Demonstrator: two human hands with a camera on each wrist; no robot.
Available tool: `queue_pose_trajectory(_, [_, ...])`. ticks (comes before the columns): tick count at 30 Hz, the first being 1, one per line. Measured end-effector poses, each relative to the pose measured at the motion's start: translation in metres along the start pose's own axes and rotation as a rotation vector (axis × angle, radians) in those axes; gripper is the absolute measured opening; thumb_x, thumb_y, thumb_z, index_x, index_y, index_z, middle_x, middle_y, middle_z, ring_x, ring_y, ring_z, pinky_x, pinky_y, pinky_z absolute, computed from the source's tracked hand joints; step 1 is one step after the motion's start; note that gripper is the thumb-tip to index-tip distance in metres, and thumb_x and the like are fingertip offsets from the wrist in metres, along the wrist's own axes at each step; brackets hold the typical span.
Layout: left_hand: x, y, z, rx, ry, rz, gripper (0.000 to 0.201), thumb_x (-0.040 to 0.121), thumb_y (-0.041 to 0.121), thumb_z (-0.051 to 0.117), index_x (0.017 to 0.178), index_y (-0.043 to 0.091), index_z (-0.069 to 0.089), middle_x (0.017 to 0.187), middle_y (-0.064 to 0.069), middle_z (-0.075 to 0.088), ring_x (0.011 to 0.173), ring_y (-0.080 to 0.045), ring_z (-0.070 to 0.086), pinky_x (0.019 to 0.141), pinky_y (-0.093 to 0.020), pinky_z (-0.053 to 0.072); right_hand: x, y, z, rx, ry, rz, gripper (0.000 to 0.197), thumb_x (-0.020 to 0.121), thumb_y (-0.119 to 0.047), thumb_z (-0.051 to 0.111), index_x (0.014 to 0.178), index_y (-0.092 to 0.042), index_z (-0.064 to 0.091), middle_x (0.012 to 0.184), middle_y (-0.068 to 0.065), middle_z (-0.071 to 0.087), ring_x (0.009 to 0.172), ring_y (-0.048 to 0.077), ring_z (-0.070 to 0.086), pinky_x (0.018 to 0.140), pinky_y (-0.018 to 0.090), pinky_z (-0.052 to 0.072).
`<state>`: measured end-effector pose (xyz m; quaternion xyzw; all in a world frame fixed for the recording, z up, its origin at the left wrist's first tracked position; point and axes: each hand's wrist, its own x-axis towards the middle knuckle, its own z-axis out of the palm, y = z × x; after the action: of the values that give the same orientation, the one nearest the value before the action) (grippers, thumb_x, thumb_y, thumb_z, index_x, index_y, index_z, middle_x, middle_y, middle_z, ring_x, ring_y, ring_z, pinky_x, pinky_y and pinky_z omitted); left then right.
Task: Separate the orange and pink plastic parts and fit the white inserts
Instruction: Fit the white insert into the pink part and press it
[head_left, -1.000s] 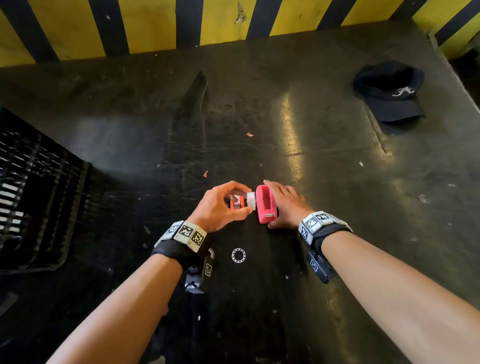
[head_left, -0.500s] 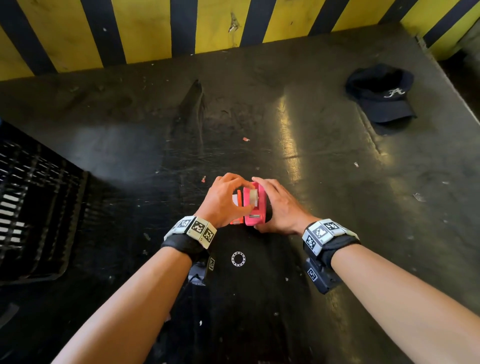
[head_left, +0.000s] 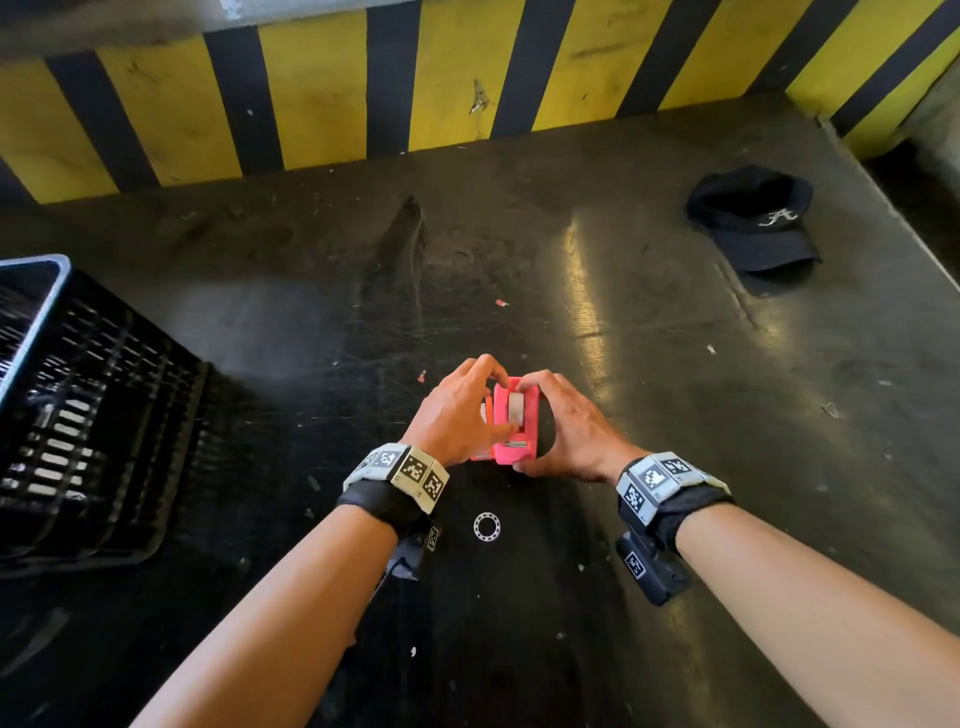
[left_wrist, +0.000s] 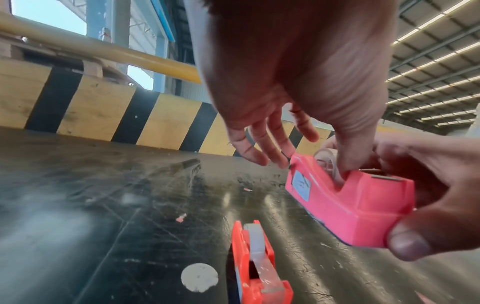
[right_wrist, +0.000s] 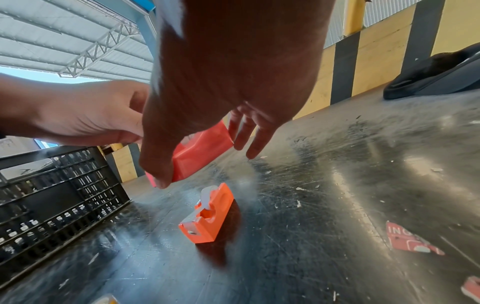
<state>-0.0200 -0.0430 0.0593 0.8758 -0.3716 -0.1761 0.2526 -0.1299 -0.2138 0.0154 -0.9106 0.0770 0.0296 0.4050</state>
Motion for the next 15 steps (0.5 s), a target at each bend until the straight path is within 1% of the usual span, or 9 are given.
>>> queue_pose_trajectory(2, [-0.003, 0.003, -0.004, 0.053, 0.025, 0.061, 0.04, 0.079, 0.037, 0.082, 0.109, 0.029, 0.057, 0.119, 0.008, 0.061, 0.103, -0.013, 0.065, 0.086, -0.034, 0.055, -0.001, -0.001, -0.001, -0.006, 0.008, -0.001, 0.094, 0.055, -0.039, 0.094, 0.13, -0.039, 0.037, 0.126, -0.007, 0.048, 0.111, 0.014, 0.054, 0.089, 0.032, 0.047])
queue_pose_trajectory(4, [-0.005, 0.006, -0.007, 0.081, 0.055, 0.128, 0.029, 0.083, 0.037, 0.08, 0.105, 0.028, 0.062, 0.117, 0.008, 0.064, 0.1, -0.015, 0.066, 0.084, -0.036, 0.057, -0.001, -0.003, -0.003, -0.017, 0.009, -0.003, 0.095, 0.055, -0.039, 0.094, 0.13, -0.039, 0.037, 0.128, -0.007, 0.048, 0.113, 0.014, 0.054, 0.092, 0.036, 0.049])
queue_pose_trajectory(6, [-0.006, 0.008, -0.01, 0.116, 0.055, 0.175, 0.023, 0.086, 0.037, 0.078, 0.103, 0.028, 0.066, 0.116, 0.006, 0.068, 0.101, -0.016, 0.067, 0.085, -0.039, 0.058, 0.0, -0.004, -0.006, -0.03, 0.008, -0.004, 0.095, 0.055, -0.04, 0.094, 0.13, -0.04, 0.036, 0.128, -0.007, 0.048, 0.115, 0.014, 0.054, 0.094, 0.037, 0.05])
queue_pose_trajectory(10, [-0.006, 0.012, -0.013, 0.167, 0.032, 0.176, 0.019, 0.089, 0.039, 0.075, 0.105, 0.028, 0.072, 0.119, 0.005, 0.072, 0.105, -0.018, 0.069, 0.09, -0.038, 0.056, 0.001, -0.005, -0.009, -0.04, -0.007, 0.006, 0.094, 0.055, -0.039, 0.095, 0.129, -0.039, 0.037, 0.128, -0.008, 0.047, 0.115, 0.014, 0.053, 0.096, 0.038, 0.049])
queue_pose_trajectory(13, [-0.007, 0.014, -0.013, 0.183, 0.019, 0.165, 0.014, 0.092, 0.037, 0.071, 0.103, 0.028, 0.074, 0.122, 0.005, 0.072, 0.108, -0.018, 0.069, 0.092, -0.038, 0.056, 0.0, -0.006, -0.008, -0.049, -0.009, 0.012, 0.093, 0.055, -0.04, 0.095, 0.128, -0.039, 0.038, 0.129, -0.008, 0.048, 0.116, 0.015, 0.054, 0.097, 0.038, 0.049])
queue_pose_trajectory(15, [-0.007, 0.014, -0.013, 0.172, 0.007, 0.151, 0.013, 0.093, 0.036, 0.07, 0.102, 0.027, 0.075, 0.125, 0.005, 0.07, 0.112, -0.018, 0.067, 0.094, -0.036, 0.054, 0.0, -0.006, -0.007, -0.052, -0.01, 0.016, 0.093, 0.054, -0.04, 0.095, 0.127, -0.039, 0.038, 0.128, -0.007, 0.049, 0.115, 0.015, 0.054, 0.097, 0.037, 0.049])
